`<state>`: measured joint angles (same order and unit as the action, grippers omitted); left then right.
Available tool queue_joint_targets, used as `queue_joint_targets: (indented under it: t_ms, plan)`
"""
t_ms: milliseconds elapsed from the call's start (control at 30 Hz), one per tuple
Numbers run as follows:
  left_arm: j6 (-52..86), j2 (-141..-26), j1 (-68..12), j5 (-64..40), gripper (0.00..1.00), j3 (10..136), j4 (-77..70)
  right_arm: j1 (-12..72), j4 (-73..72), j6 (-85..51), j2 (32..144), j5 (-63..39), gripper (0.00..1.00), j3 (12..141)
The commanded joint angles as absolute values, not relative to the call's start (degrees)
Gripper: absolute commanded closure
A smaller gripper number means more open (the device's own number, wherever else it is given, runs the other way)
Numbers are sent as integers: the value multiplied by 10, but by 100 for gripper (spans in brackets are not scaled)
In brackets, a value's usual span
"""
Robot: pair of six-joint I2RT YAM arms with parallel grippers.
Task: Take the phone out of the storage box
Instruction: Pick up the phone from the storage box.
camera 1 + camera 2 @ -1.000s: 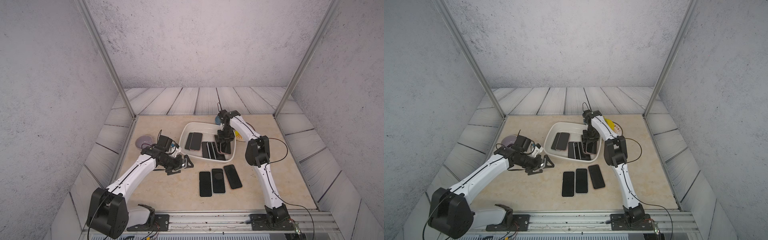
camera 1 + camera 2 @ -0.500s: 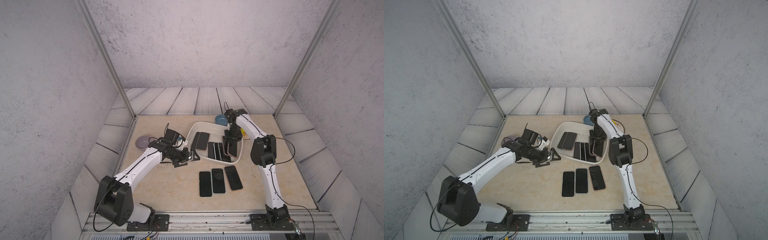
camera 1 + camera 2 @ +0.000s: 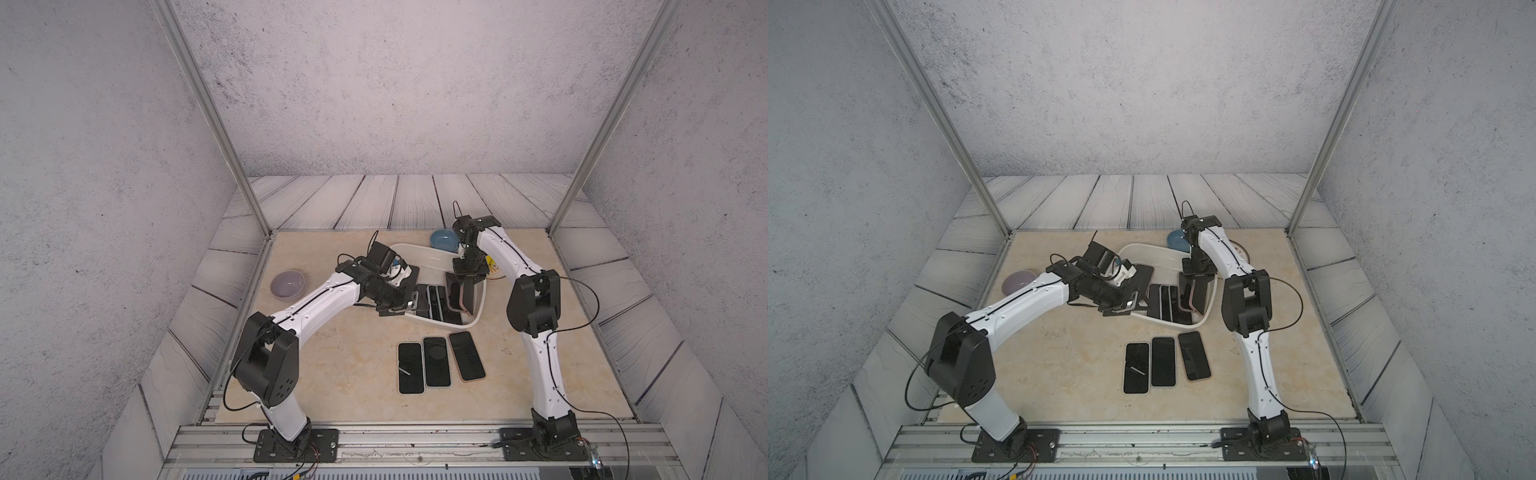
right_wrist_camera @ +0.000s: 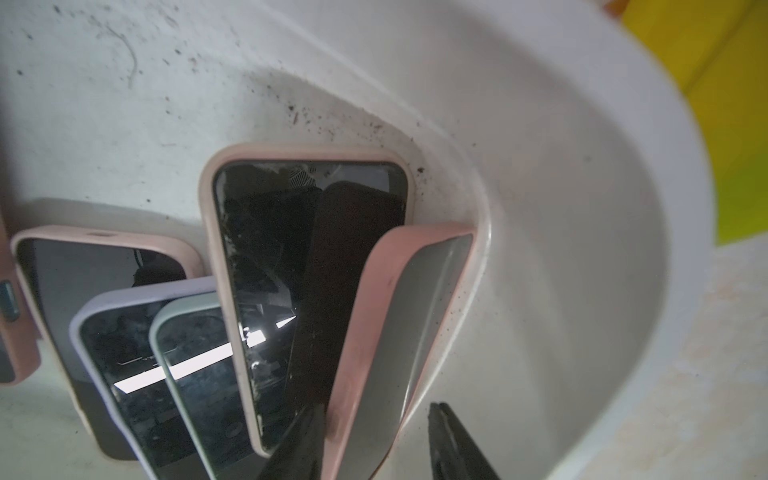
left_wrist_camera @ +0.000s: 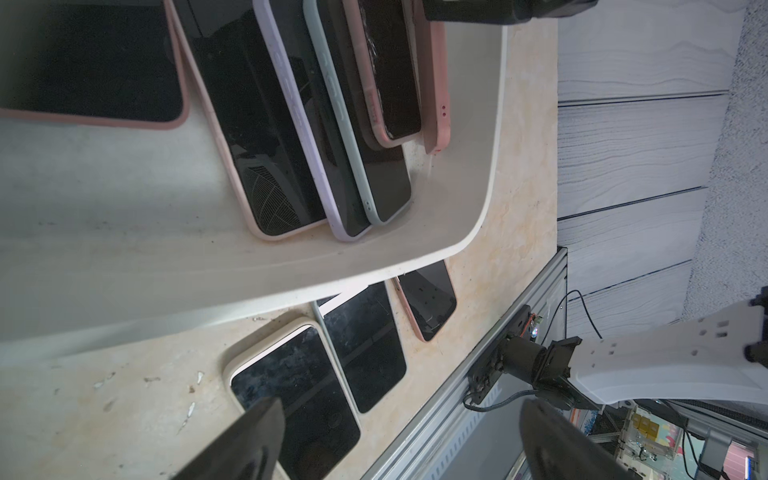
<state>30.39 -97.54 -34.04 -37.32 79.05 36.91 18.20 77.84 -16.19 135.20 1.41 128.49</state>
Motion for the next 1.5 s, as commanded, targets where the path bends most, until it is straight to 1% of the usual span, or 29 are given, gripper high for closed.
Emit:
queue_joint_targets:
  t_ms: [0, 167, 400, 500, 767, 800, 867, 900, 933, 1200, 1333, 1467]
  plan:
    - [286, -985, -343, -371, 5, 813, 384, 171, 821, -154, 1336, 54, 55, 1265]
    - [282, -996, -345, -374, 5, 817, 386, 169, 823, -154, 1334, 53, 58, 1257]
    - [278, -1013, -352, -376, 5, 824, 386, 168, 817, -153, 1320, 54, 59, 1233]
    - [277, -1016, -354, -377, 5, 826, 385, 167, 818, -152, 1318, 54, 65, 1225]
    - [280, -1006, -355, -374, 5, 810, 386, 166, 806, -152, 1319, 35, 66, 1213]
    - [280, -1003, -355, -374, 5, 807, 387, 165, 805, -152, 1322, 31, 70, 1213]
    - [278, -995, -355, -371, 5, 802, 392, 166, 802, -155, 1325, 26, 81, 1211]
    - [276, -991, -355, -369, 5, 797, 395, 166, 801, -157, 1325, 25, 92, 1211]
    - [275, -987, -354, -367, 5, 794, 397, 165, 799, -159, 1324, 23, 100, 1211]
    - [285, -938, -345, -364, 5, 759, 402, 171, 818, -163, 1273, 1, 100, 1265]
    - [298, -885, -319, -374, 5, 718, 396, 180, 832, -170, 1200, -9, 100, 1275]
    - [300, -828, -291, -381, 5, 673, 402, 185, 857, -172, 1114, 16, 100, 1228]
